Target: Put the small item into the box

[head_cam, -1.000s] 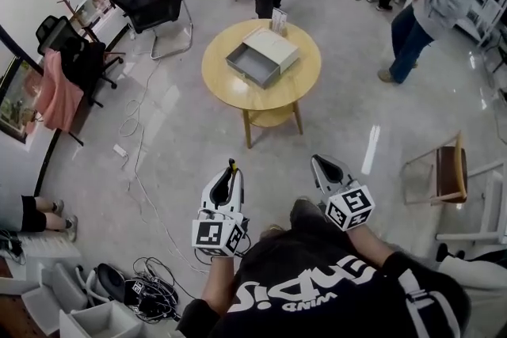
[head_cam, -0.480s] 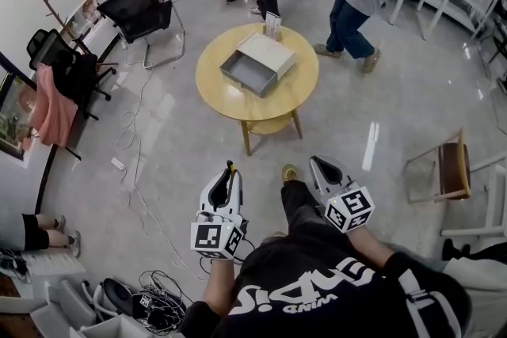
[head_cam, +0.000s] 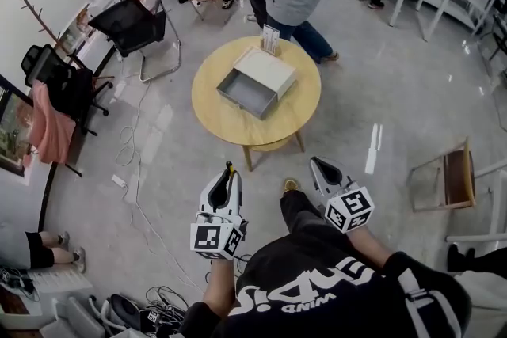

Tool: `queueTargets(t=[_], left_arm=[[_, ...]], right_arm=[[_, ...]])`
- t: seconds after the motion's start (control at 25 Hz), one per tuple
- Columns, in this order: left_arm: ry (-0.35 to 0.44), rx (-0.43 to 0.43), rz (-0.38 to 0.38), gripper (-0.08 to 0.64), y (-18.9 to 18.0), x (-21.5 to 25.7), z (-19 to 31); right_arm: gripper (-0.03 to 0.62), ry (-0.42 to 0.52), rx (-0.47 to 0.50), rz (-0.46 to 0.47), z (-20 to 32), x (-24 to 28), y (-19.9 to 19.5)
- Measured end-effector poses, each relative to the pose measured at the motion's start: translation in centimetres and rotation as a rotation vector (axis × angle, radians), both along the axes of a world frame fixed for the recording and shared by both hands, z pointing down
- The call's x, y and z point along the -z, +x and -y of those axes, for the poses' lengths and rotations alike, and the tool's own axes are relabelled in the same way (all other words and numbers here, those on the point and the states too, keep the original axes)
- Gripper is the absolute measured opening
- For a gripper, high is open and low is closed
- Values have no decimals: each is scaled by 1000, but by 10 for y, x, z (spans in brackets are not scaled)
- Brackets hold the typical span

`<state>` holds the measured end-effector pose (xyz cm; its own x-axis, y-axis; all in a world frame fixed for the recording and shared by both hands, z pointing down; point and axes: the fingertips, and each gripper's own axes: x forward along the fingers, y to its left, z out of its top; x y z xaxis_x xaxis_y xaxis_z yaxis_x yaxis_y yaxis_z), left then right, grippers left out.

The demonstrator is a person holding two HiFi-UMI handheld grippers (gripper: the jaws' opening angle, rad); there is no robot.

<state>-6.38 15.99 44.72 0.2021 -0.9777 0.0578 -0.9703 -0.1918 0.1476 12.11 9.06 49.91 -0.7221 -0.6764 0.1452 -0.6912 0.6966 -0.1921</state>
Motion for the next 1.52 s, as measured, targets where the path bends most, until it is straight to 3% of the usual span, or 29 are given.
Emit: queueTargets(t=[0.32, 1.04, 1.52], left_arm=[[4, 10, -9, 71, -19, 15, 84], [-8, 117, -58, 71, -64, 32, 234], [-20, 126, -70, 71, -100, 31, 274]], right_arm=[[3, -2, 23, -5, 88, 13, -21], [3, -10, 95, 8, 252, 38, -64], [3, -18, 121, -4, 295, 40, -105]])
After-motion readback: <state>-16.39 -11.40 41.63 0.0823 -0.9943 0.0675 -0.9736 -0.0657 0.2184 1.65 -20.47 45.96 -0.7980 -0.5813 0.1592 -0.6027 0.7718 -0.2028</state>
